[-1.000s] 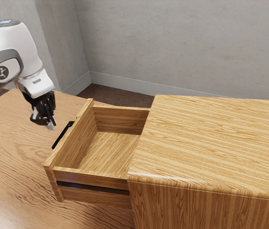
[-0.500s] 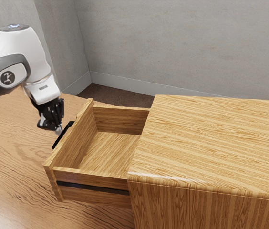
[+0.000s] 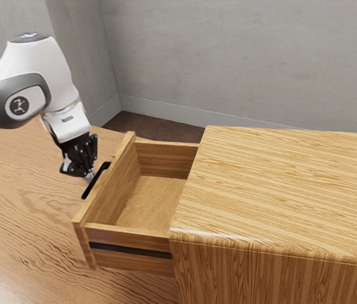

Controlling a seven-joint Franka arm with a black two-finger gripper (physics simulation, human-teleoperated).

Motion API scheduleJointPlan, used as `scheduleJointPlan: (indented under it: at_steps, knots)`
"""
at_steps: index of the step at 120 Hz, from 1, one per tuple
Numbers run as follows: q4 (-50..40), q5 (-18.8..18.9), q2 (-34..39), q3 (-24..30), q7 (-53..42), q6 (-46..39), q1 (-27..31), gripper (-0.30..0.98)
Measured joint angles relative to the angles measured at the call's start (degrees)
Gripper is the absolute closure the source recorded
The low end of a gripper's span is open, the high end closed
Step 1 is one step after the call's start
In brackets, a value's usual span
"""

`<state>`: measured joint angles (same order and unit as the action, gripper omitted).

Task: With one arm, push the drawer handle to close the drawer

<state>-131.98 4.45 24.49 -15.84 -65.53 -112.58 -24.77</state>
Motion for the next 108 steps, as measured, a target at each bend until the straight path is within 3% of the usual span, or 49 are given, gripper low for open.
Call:
scheduleJointPlan:
  at_steps: [108]
  knots:
    - [6.3,-4.8,-8.4,9.1,2.0,-2.2,-0.1,0.78]
